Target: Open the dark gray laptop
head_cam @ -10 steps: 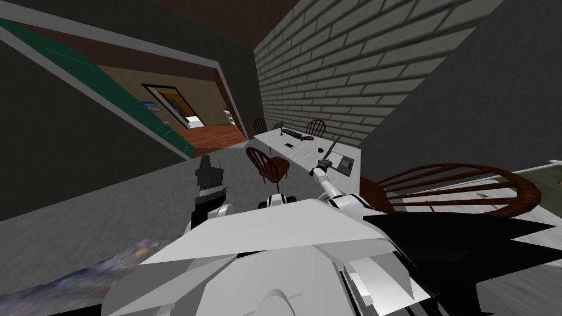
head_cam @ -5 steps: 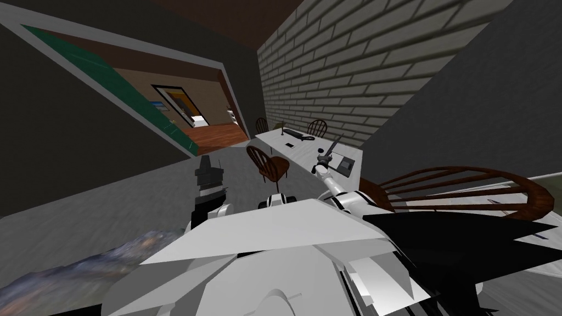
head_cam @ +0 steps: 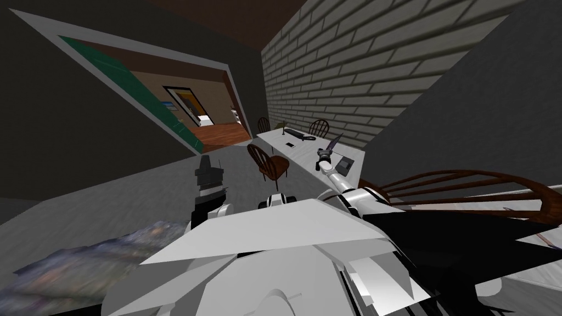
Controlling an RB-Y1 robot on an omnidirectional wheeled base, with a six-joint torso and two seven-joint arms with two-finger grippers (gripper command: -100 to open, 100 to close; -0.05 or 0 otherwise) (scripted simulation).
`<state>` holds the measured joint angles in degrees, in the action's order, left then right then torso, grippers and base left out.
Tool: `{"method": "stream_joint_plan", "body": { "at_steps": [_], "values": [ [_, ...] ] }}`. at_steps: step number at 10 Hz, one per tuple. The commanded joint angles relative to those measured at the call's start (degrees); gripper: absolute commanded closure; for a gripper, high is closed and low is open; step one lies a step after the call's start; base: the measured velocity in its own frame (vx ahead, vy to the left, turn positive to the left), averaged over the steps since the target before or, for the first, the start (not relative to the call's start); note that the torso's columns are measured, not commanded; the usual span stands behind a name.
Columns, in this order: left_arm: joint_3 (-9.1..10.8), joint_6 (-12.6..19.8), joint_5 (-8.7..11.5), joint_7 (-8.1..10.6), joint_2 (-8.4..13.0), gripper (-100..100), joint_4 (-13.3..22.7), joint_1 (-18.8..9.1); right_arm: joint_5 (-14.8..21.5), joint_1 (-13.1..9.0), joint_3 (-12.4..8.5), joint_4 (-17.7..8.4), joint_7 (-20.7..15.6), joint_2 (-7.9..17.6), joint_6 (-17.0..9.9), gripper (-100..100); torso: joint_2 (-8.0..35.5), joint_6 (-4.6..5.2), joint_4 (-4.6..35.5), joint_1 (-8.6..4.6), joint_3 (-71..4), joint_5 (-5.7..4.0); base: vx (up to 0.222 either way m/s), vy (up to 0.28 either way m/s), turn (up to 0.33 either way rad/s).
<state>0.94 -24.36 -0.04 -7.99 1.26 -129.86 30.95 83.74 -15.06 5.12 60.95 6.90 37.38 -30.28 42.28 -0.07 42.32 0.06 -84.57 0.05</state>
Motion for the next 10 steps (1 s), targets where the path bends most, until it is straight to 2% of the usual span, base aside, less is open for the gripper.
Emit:
{"method": "stream_joint_plan", "body": {
  "at_steps": [1, 2, 3, 5, 6, 8, 9, 10],
  "values": [
    [0.0, 0.0, 0.0, 0.0, 0.0, 0, 0.0, 0.0, 1.6, -1.2, 1.2, 0.4, 1.6, 2.4, 3.8, -100, -0.1, 0.05, 0.0, 0.05, 0.0, -0.02, -0.03, -0.037, 0.056],
    [0.0, 0.0, 0.0, 0.0, 0.0, 0, 0.0, 0.0, 2.3, -1.7, 1.8, 1.0, 2.3, 4.1, 5.5, -100, -0.1, 0.01, 0.0, 0.04, -0.1, 0.01, -0.048, -0.054, 0.105],
    [0.0, 0.0, 0.0, 0.0, 0.0, 0, 0.0, 0.0, 2.3, -1.7, 1.8, 1.0, 2.3, 4.1, 5.9, -100, 0.0, -0.01, 0.0, -0.02, 0.0, 0.0, -0.032, -0.043, 0.046],
    [0.0, 0.0, 0.0, 0.0, 0.0, 0, 0.0, 0.0, 3.8, -2.7, 3.1, 2.2, 3.6, 7.5, 9.5, -100, 0.0, 0.0, 0.0, 0.0, 0.0, 0.0, -0.048, -0.046, 0.076],
    [0.0, 0.0, 0.0, 0.0, 0.0, 0, 0.0, 0.0, 3.8, -2.7, 3.1, 2.2, 3.6, 7.5, 10.3, -100, 0.1, -0.03, 0.0, -0.02, 0.0, 0.02, -0.039, -0.043, 0.047],
    [0.0, 0.0, 0.0, 0.0, 0.0, 0, 0.0, 0.0, 5.1, -3.7, 4.3, 3.4, 4.9, 10.9, 13.8, -100, 0.0, 0.03, 0.0, -0.02, 0.0, -0.02, -0.043, -0.044, 0.072],
    [0.0, 0.0, 0.0, 0.0, 0.0, 0, 0.0, 0.0, 5.1, -3.7, 4.3, 3.4, 4.9, 10.9, 14.8, -100, 0.0, 0.01, 0.0, -0.01, 0.0, -0.01, -0.04, -0.043, 0.052],
    [0.0, 0.0, 0.0, 0.0, 0.0, 0, 0.0, 0.0, 5.6, -4.1, 4.9, 3.9, 5.5, 12.6, 16.9, -100, 0.0, 0.05, 0.0, -0.02, 0.0, -0.04, -0.044, -0.048, 0.058]
  ]
}}
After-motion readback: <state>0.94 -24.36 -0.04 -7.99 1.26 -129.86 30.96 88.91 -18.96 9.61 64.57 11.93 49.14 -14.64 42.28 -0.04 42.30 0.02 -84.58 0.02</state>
